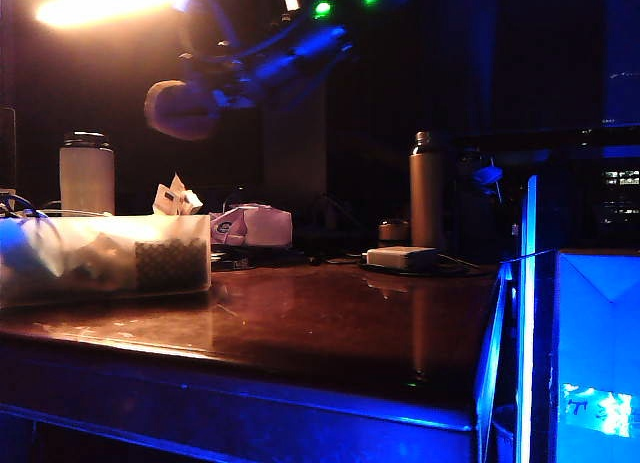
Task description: Pick up the kiwi and place it into the translucent box.
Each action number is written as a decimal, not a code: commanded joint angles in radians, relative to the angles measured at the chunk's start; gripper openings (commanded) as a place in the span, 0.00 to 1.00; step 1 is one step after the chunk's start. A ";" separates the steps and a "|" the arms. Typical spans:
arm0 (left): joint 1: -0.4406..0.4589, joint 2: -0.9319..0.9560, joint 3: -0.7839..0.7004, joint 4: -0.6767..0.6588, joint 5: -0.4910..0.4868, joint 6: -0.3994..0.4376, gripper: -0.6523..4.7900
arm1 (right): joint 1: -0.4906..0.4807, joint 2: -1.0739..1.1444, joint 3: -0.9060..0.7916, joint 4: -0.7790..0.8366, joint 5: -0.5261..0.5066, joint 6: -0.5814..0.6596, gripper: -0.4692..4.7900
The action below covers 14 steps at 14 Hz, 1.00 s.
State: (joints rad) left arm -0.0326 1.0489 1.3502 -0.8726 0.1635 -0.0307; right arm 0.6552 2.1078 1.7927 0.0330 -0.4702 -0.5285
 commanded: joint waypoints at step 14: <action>0.000 -0.003 0.006 -0.006 0.026 0.005 0.11 | 0.085 0.299 0.282 0.129 0.144 0.088 0.99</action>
State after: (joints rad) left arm -0.0326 1.0489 1.3502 -0.8875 0.1650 -0.0307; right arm 0.7414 2.4374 2.0651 0.1417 -0.3424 -0.4454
